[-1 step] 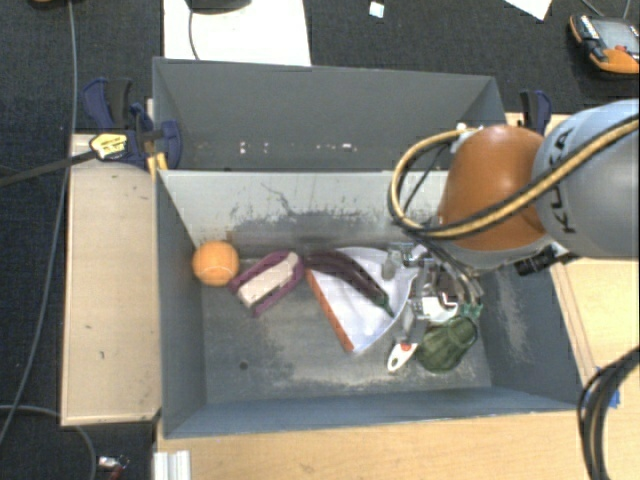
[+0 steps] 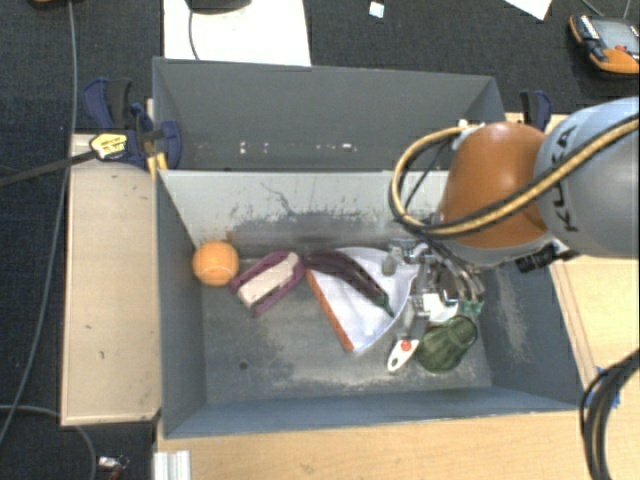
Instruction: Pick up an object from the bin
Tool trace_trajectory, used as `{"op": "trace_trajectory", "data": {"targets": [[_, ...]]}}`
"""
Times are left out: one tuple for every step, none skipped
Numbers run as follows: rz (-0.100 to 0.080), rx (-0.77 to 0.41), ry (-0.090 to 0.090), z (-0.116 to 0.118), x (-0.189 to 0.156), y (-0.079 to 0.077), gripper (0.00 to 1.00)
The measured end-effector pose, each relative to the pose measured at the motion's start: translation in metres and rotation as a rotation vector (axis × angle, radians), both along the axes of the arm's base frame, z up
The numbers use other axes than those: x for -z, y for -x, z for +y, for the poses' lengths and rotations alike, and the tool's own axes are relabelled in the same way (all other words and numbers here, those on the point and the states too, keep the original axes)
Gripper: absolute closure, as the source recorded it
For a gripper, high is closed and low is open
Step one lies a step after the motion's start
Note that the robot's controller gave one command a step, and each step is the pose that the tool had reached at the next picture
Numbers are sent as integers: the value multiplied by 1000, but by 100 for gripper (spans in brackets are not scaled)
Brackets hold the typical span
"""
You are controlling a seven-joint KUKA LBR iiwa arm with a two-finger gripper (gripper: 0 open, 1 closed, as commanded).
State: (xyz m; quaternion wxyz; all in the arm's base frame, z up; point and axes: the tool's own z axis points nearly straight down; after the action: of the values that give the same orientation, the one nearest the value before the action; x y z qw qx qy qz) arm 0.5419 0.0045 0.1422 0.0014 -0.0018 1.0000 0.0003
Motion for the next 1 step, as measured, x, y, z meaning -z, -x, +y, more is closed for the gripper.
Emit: {"op": "trace_trajectory", "data": {"targets": [[-4,-433,1,-11,72,56,0]]}}
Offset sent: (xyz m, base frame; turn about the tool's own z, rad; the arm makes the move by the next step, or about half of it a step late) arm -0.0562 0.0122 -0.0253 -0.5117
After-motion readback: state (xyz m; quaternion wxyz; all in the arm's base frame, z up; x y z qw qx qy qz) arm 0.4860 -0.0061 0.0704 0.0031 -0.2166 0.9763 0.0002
